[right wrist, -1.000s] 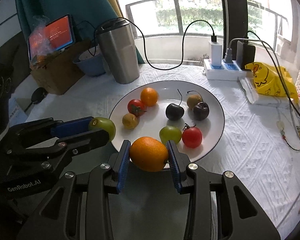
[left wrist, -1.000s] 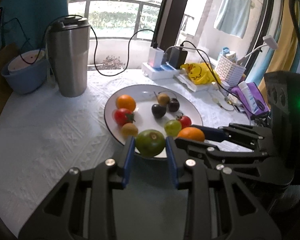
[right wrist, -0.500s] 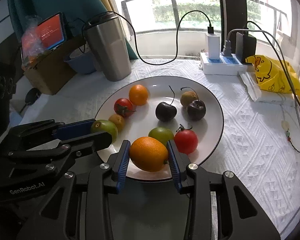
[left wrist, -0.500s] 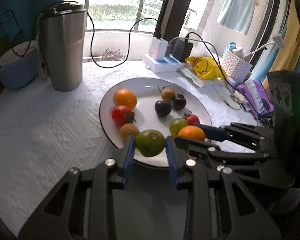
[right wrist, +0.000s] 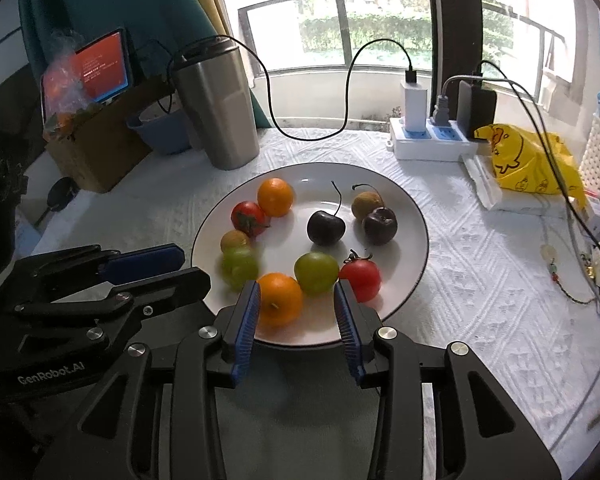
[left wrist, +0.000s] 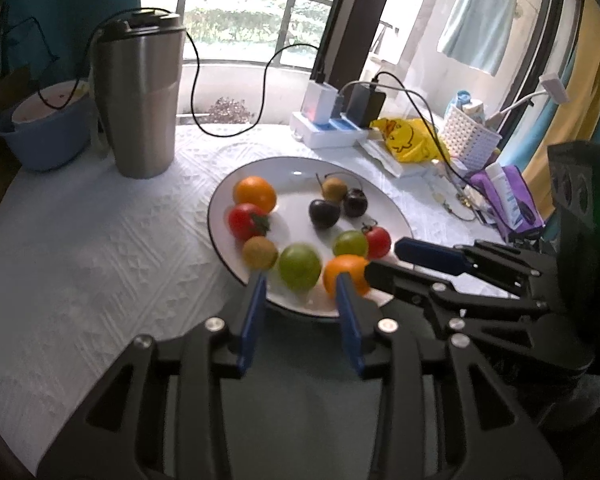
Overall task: Organize fruits
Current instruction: 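Carry the green tomato and orange into the white bowl and open both tools, then withdraw both open tools from the bowl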
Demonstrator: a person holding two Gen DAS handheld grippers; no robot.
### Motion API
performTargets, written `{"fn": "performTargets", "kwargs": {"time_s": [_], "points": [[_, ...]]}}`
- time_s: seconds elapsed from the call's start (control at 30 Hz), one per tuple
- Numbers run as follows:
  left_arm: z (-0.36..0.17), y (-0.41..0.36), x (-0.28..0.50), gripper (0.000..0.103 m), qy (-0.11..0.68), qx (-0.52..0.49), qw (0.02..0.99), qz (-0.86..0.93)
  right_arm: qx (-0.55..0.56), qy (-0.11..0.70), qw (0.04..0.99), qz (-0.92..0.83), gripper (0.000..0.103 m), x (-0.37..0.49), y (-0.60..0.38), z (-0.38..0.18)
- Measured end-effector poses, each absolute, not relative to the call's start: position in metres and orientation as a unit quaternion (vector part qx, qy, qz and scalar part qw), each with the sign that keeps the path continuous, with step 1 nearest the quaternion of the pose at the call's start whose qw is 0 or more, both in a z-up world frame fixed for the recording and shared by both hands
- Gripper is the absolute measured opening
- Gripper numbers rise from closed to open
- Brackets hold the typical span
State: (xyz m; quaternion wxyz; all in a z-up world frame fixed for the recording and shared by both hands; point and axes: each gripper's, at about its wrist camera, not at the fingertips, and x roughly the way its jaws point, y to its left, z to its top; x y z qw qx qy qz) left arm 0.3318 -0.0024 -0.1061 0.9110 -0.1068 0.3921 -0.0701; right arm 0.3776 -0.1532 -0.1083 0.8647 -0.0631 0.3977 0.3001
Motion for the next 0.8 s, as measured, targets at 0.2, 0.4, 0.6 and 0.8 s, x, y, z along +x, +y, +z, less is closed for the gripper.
{"fn": "performTargets", "kwargs": {"time_s": [0.2,0.4,0.6,0.8], "points": [[-0.098,-0.005,0.317,0.042,0.384,-0.105,0.915,-0.07,-0.064,0.388,0.871,0.295,0.04,0.363,-0.156,-0.097],[-0.088,-0.005,0.3,0.042,0.373,-0.105,0.92,-0.068,-0.069,0.378,0.875,0.293,0.04,0.346,-0.156,-0.087],[-0.079,-0.004,0.28,0.042,0.359,-0.099,0.926,-0.062,-0.073,0.367,0.88,0.291,0.04,0.328,-0.155,-0.076],[-0.071,0.0,0.26,0.043,0.344,-0.095,0.933,-0.046,-0.077,0.359,0.884,0.289,0.04,0.311,-0.153,-0.068]]}}
